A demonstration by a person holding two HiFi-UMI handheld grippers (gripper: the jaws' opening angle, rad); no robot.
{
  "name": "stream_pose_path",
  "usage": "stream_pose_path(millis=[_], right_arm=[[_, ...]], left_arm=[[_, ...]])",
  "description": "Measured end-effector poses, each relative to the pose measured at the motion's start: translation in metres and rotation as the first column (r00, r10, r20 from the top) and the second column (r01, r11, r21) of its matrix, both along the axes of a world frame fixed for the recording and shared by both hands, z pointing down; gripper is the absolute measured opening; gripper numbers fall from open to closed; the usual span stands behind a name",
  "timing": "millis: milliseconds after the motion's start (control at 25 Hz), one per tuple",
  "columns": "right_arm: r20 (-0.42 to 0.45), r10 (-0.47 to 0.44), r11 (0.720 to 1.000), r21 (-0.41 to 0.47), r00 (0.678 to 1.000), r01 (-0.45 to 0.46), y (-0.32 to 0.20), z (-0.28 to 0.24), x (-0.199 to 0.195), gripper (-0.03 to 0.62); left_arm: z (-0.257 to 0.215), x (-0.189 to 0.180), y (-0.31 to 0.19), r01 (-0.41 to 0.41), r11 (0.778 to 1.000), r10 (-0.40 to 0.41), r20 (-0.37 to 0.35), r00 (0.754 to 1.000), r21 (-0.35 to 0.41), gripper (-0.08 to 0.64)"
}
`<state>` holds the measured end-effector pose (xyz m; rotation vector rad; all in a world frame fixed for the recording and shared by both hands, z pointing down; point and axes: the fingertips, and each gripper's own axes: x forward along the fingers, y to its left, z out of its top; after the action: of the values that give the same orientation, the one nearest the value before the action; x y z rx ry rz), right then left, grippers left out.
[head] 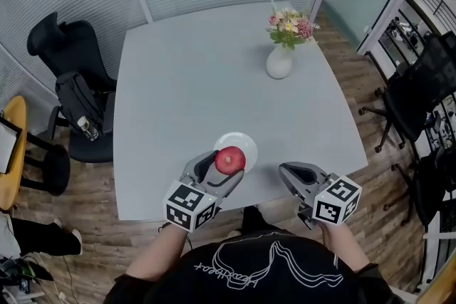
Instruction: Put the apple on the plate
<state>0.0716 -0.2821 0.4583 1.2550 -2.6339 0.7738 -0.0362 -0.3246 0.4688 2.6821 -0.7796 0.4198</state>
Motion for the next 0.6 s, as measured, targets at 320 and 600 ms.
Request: stream_pose_path(millis=[320,600], right_arm=[[0.01,0.004,0.998,-0.066,1.0,-0.004,-0.015,0.026,0.02,0.009],[-0.01,0.018,0.997,-0.076,1.0,-0.019,-0.024,0.04,0.032,0.009]], left_arm=[[0.039,0.014,-0.032,0.02,0.999,-0.018,0.038,0.999,-0.044,0.331],[0.076,0.021,-0.049,0.038,0.995,-0.031,0.072,0.997,-0.094,0.331]])
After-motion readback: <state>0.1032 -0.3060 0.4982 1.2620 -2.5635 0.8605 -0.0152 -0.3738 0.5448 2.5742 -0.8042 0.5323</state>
